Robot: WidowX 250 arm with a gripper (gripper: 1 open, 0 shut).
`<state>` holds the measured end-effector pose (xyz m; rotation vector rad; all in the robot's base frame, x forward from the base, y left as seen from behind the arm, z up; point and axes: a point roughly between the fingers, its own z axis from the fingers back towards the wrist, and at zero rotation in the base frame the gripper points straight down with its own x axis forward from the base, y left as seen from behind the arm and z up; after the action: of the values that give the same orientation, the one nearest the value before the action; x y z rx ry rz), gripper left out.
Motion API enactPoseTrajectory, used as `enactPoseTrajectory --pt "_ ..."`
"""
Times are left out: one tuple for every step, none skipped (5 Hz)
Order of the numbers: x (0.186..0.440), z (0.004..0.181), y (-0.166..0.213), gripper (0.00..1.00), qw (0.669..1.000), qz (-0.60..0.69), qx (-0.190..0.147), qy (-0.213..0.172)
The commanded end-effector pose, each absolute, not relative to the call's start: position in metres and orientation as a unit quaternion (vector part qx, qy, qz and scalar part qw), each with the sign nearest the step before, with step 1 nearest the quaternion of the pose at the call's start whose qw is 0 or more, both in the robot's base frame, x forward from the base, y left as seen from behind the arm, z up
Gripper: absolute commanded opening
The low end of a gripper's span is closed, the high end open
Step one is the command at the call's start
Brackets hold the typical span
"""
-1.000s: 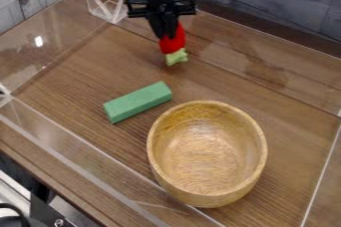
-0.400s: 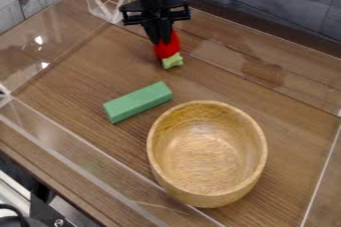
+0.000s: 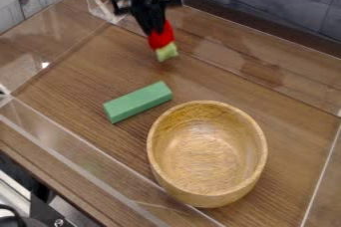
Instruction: Move the red fruit to the left
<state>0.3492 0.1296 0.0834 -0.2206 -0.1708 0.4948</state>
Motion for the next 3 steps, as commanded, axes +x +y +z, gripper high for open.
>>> enactPoseTrajectory --pt "0.347 0.121 0.14 0.0 0.958 0.234 -0.108 -0.126" --pt "0.34 0.112 0.141 0.0 0.96 0.227 -0.104 -0.125" --pt "0.336 0.095 0.132 0.0 0.952 0.262 -0.095 -0.128"
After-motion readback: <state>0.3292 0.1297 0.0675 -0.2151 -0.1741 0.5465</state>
